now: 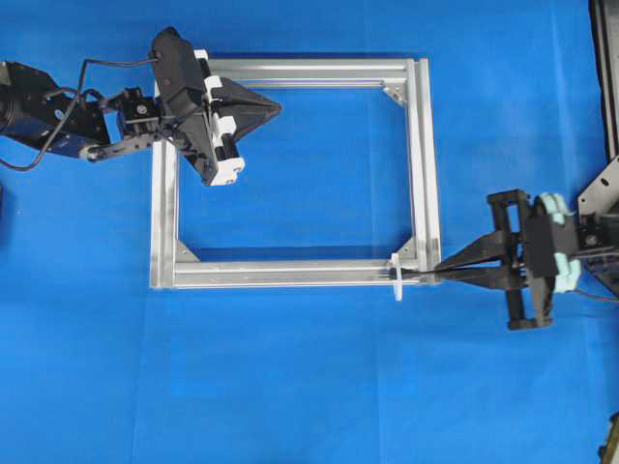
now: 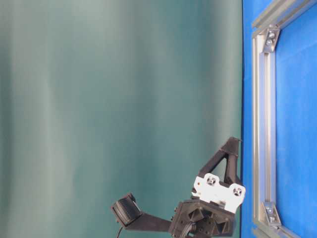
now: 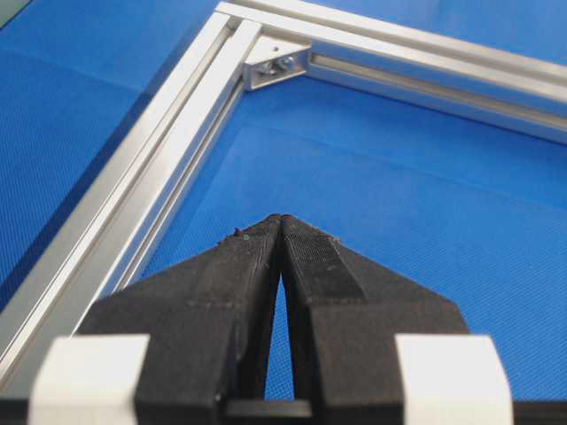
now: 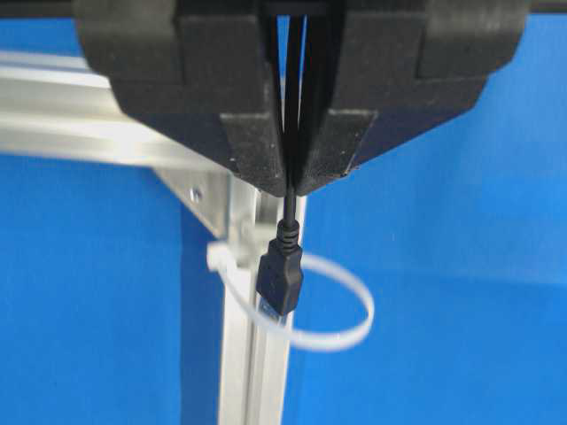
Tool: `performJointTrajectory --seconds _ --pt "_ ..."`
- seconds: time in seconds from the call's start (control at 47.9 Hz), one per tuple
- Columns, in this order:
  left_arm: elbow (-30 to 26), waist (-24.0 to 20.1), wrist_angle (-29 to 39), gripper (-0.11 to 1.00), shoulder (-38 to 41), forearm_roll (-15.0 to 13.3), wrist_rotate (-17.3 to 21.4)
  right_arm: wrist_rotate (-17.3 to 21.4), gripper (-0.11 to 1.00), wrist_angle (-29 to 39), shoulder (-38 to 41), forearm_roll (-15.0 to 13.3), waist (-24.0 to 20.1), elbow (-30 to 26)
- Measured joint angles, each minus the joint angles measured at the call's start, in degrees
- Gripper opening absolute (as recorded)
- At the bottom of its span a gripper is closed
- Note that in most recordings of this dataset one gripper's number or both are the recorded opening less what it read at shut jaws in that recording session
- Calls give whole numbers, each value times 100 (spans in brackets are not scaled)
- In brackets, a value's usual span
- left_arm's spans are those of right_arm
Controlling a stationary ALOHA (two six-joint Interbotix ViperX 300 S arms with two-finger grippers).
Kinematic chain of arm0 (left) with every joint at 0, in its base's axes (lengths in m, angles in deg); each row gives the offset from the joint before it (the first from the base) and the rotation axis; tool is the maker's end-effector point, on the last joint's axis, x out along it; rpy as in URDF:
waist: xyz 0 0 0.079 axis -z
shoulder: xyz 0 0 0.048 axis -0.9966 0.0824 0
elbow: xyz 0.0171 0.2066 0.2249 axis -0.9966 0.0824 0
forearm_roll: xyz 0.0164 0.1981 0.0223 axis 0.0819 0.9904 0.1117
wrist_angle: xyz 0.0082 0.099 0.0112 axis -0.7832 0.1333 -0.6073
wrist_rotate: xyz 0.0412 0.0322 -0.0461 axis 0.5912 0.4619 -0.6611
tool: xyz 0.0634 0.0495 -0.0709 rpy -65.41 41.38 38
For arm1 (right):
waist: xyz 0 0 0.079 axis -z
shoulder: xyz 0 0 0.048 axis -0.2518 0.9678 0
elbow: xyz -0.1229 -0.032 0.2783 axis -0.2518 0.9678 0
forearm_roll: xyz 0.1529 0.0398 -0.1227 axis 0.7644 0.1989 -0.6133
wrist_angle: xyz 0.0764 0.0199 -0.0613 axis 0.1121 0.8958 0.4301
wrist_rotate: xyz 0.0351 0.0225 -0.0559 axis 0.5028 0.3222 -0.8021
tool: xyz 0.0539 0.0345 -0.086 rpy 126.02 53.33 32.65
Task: Insert the wire through the string loop located on the right side.
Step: 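Push the USB plug leftward through the white zip-tie loop with the right gripper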
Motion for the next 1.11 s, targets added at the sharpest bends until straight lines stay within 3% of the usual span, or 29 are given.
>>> performJointTrajectory --seconds 0.417,0.918,1.106 --pt "0 26 0 0 0 9 0 -9 -2 -562 835 0 0 -501" --pt "0 35 0 0 -9 9 -9 -9 -2 -668 861 0 0 -501" --pt "0 325 0 0 0 9 0 -9 -2 -668 861 0 0 -501"
